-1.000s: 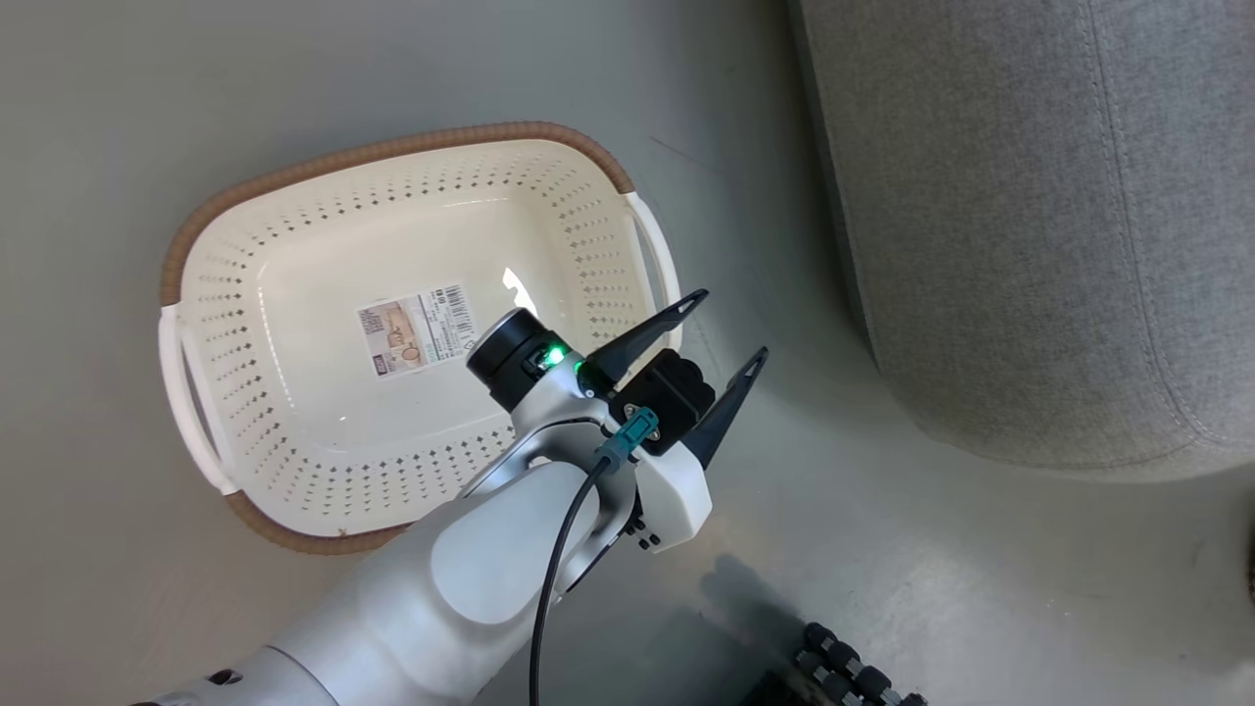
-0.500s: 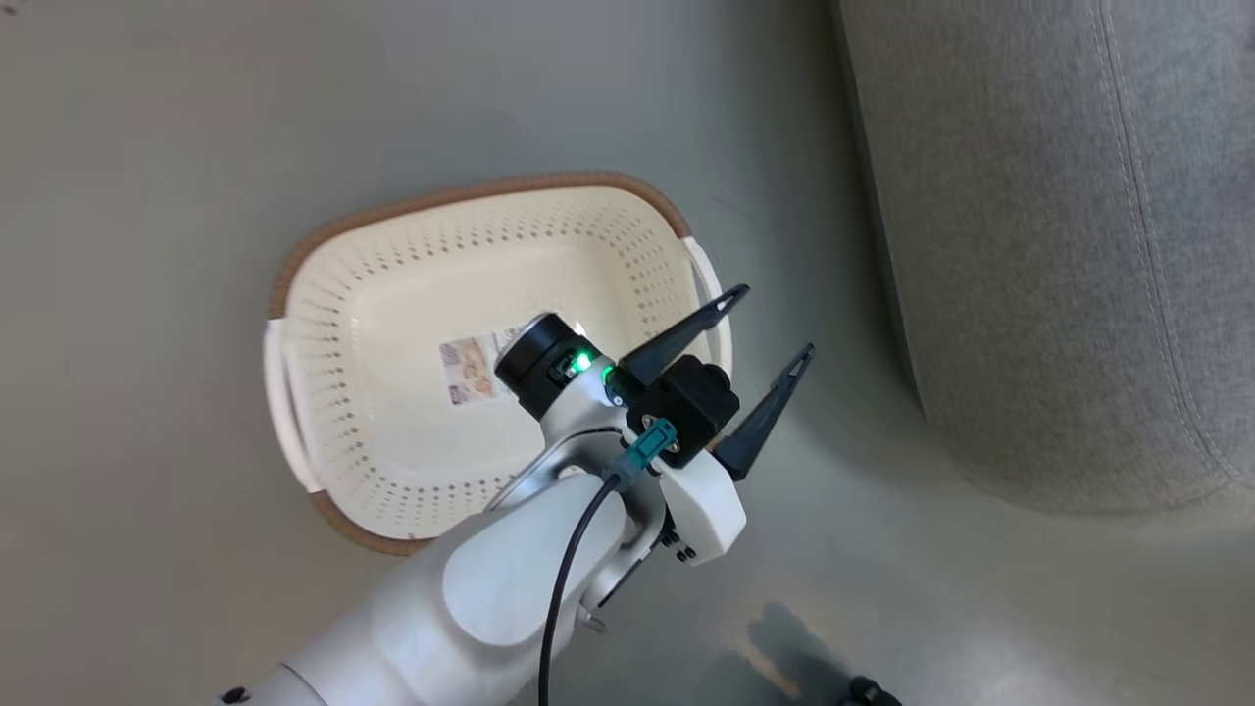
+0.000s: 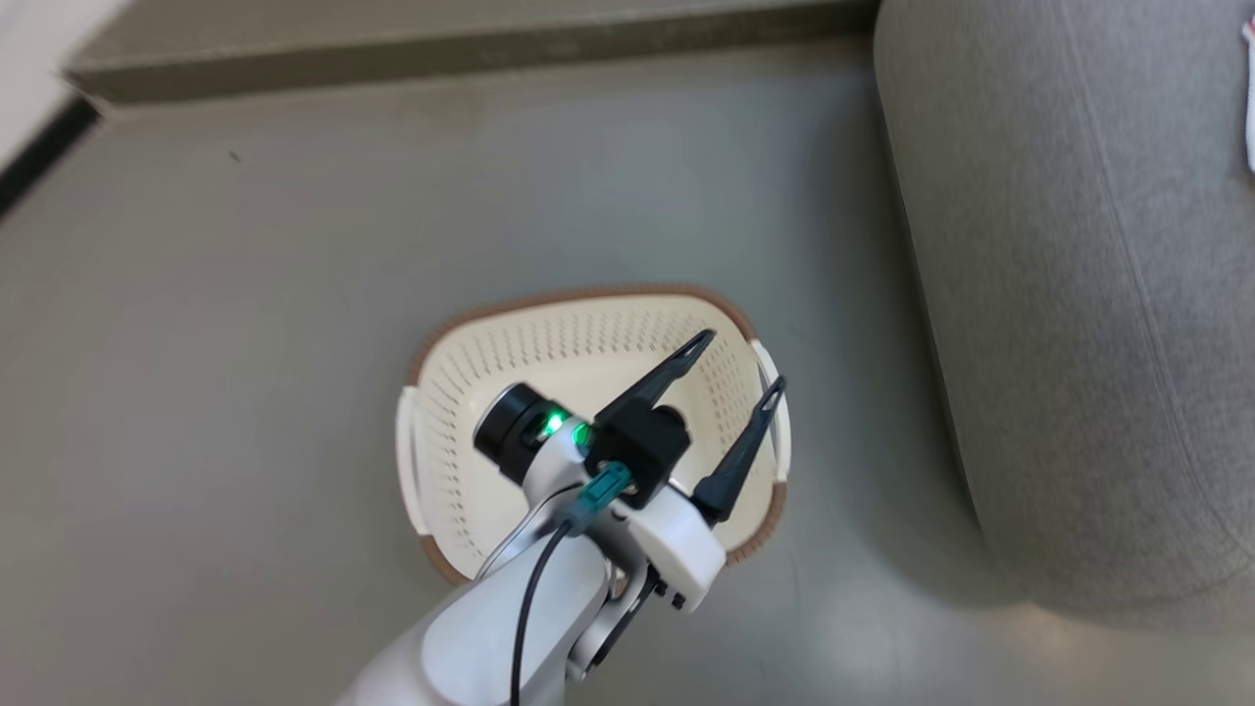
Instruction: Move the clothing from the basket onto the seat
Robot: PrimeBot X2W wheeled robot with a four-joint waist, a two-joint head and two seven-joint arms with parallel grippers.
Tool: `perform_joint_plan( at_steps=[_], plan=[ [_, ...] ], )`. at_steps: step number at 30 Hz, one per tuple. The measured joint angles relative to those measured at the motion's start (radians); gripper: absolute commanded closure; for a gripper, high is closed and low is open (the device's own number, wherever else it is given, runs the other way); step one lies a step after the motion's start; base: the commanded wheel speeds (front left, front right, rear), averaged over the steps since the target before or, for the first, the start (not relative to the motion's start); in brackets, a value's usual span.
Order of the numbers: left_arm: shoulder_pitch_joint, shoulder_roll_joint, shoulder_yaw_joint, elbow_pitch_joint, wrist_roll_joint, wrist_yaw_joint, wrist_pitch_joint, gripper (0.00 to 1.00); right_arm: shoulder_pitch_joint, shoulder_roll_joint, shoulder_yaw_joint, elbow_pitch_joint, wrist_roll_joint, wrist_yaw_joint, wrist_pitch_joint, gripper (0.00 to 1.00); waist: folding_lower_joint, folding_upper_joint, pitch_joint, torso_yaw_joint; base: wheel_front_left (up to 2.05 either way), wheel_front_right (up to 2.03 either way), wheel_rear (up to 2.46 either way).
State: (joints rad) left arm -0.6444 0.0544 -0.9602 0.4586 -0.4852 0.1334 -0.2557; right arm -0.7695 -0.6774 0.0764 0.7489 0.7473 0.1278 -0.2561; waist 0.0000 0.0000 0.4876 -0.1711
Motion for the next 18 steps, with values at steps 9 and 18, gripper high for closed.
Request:
perform_joint_plan(
  at_steps=[9, 18],
  plan=[
    [0.147, -0.005, 0.171, 0.005, 0.046, -0.018, 0.0, 0.0, 0.162, 0.047, 0.066, -0.126, -0.022, 0.0, 0.0, 0.0, 0.0, 0.0, -0.172, 0.074, 0.0, 0.0, 0.0],
    [0.287, 0.007, 0.392, 0.018, 0.103, -0.037, 0.0, 0.0, 0.303, 0.118, 0.125, -0.25, -0.046, 0.0, 0.0, 0.0, 0.0, 0.0, -0.323, 0.142, 0.0, 0.0, 0.0]
  ],
)
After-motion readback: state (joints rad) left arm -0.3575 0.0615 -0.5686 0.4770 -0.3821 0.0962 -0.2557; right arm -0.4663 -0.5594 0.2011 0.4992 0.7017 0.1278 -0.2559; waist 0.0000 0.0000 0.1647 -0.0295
